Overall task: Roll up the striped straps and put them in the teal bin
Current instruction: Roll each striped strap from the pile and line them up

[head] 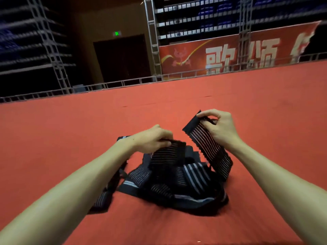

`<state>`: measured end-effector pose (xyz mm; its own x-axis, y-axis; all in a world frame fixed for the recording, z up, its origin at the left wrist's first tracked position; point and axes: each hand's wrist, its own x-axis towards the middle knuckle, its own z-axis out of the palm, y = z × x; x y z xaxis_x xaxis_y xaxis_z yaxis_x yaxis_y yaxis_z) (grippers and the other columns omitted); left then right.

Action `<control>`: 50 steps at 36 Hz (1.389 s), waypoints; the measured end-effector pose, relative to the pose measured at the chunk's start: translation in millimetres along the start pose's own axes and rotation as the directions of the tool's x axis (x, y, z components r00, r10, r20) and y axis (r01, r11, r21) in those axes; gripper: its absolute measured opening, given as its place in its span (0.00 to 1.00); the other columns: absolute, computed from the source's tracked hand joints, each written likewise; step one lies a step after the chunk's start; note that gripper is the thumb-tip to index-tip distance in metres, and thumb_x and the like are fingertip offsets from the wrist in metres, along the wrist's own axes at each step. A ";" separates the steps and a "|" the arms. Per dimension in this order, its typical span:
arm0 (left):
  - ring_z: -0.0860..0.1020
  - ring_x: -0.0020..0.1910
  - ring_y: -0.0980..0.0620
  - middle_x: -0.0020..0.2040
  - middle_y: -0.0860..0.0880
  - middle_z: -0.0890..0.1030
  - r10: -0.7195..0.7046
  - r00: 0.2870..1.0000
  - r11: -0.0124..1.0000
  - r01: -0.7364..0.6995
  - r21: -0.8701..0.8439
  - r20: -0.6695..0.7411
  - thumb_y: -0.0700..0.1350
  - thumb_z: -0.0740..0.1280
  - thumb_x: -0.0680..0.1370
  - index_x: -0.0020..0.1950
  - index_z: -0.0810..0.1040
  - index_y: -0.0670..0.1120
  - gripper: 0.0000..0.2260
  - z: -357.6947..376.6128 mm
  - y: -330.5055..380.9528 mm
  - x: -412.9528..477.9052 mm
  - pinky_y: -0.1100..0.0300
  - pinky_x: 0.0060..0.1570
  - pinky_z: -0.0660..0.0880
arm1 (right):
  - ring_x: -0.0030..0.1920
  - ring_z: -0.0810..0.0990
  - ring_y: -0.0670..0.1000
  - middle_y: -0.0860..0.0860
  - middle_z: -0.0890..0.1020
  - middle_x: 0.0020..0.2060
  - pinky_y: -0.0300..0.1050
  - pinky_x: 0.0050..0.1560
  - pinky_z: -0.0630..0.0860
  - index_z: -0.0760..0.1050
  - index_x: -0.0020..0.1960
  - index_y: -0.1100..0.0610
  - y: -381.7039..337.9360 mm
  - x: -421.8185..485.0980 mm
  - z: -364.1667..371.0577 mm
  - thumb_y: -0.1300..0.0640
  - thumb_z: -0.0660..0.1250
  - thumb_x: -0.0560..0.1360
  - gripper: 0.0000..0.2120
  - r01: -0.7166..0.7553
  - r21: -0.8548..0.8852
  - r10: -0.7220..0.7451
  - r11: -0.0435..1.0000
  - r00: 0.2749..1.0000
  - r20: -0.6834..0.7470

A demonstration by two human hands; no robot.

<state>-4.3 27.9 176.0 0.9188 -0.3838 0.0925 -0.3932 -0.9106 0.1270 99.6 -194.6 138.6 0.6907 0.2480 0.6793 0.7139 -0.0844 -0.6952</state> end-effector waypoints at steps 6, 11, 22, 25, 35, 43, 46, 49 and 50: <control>0.74 0.44 0.52 0.44 0.46 0.78 -0.233 0.922 0.896 0.080 -0.437 -0.310 0.38 0.62 0.82 0.46 0.74 0.42 0.05 -39.0 -9.6 10.4 0.54 0.49 0.71 | 0.42 0.83 0.48 0.40 0.84 0.40 0.44 0.48 0.79 0.80 0.40 0.43 -3.4 15.3 -10.3 0.73 0.65 0.74 0.24 0.028 -0.055 -0.031 0.998 0.998 -0.054; 0.75 0.43 0.53 0.43 0.48 0.78 -0.377 0.824 0.755 0.009 -0.655 -0.423 0.33 0.60 0.80 0.48 0.76 0.42 0.08 -54.1 -3.1 18.2 0.56 0.48 0.72 | 0.39 0.81 0.37 0.41 0.84 0.39 0.29 0.44 0.75 0.81 0.39 0.43 -13.3 32.3 -17.3 0.71 0.68 0.73 0.21 0.019 0.021 -0.016 1.000 0.991 -0.133; 0.76 0.40 0.52 0.41 0.47 0.78 -0.408 0.842 0.757 0.094 -0.647 -0.354 0.42 0.68 0.80 0.46 0.73 0.44 0.05 -111.0 20.2 29.2 0.56 0.41 0.74 | 0.47 0.81 0.39 0.46 0.84 0.45 0.30 0.50 0.74 0.82 0.48 0.48 -68.4 84.8 -22.1 0.66 0.72 0.73 0.13 0.102 0.129 -0.079 0.986 0.982 -0.174; 0.75 0.42 0.50 0.43 0.46 0.76 -0.381 0.853 0.709 0.022 -0.705 -0.356 0.40 0.64 0.82 0.46 0.71 0.45 0.06 -121.9 26.2 30.3 0.55 0.44 0.73 | 0.50 0.80 0.40 0.47 0.83 0.47 0.31 0.52 0.73 0.83 0.54 0.55 -78.6 91.3 -16.7 0.63 0.73 0.74 0.11 0.077 0.136 -0.058 0.988 0.989 -0.137; 0.77 0.42 0.51 0.41 0.47 0.79 -0.501 0.746 0.424 -0.230 -0.876 -0.439 0.35 0.66 0.80 0.42 0.74 0.45 0.08 -108.0 35.4 52.0 0.55 0.46 0.73 | 0.51 0.84 0.45 0.49 0.86 0.48 0.35 0.51 0.78 0.84 0.50 0.53 -83.7 92.2 -5.3 0.55 0.74 0.73 0.06 0.049 0.351 -0.008 0.935 0.993 -0.118; 0.80 0.41 0.55 0.44 0.48 0.81 -0.646 0.642 0.206 -0.373 -0.905 -0.412 0.39 0.66 0.80 0.45 0.77 0.44 0.04 -96.4 42.9 78.4 0.63 0.39 0.75 | 0.45 0.86 0.46 0.51 0.87 0.42 0.36 0.44 0.79 0.84 0.48 0.59 -92.6 95.0 -14.0 0.59 0.73 0.73 0.05 -0.014 0.555 0.053 0.832 0.997 -0.053; 0.80 0.42 0.52 0.42 0.48 0.82 -0.634 0.641 0.237 -0.370 -0.898 -0.432 0.38 0.67 0.79 0.43 0.78 0.44 0.06 -93.5 45.3 83.3 0.60 0.44 0.75 | 0.44 0.85 0.41 0.49 0.85 0.46 0.32 0.44 0.78 0.83 0.48 0.58 -90.4 96.2 -18.4 0.67 0.71 0.74 0.07 0.033 0.453 0.005 0.891 0.997 -0.082; 0.80 0.46 0.49 0.44 0.46 0.82 -0.616 0.628 0.314 -0.359 -0.879 -0.476 0.37 0.68 0.78 0.45 0.79 0.43 0.04 -94.2 47.5 86.1 0.53 0.53 0.76 | 0.44 0.85 0.42 0.47 0.86 0.43 0.33 0.44 0.78 0.83 0.44 0.54 -90.5 97.9 -23.4 0.68 0.71 0.74 0.09 0.063 0.426 -0.020 0.903 0.994 -0.105; 0.80 0.47 0.48 0.45 0.45 0.82 -0.610 0.621 0.336 -0.359 -0.871 -0.491 0.37 0.69 0.78 0.45 0.79 0.43 0.03 -94.9 47.4 87.1 0.51 0.55 0.77 | 0.43 0.85 0.42 0.46 0.86 0.42 0.33 0.43 0.78 0.83 0.44 0.54 -90.3 98.4 -25.1 0.68 0.71 0.74 0.09 0.068 0.416 -0.026 0.907 0.994 -0.107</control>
<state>53.7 -34.1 283.8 0.7934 0.3926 0.4652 -0.4927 -0.0346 0.8695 106.0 -186.7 274.1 0.6804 0.1457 0.7182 0.6466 0.3420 -0.6819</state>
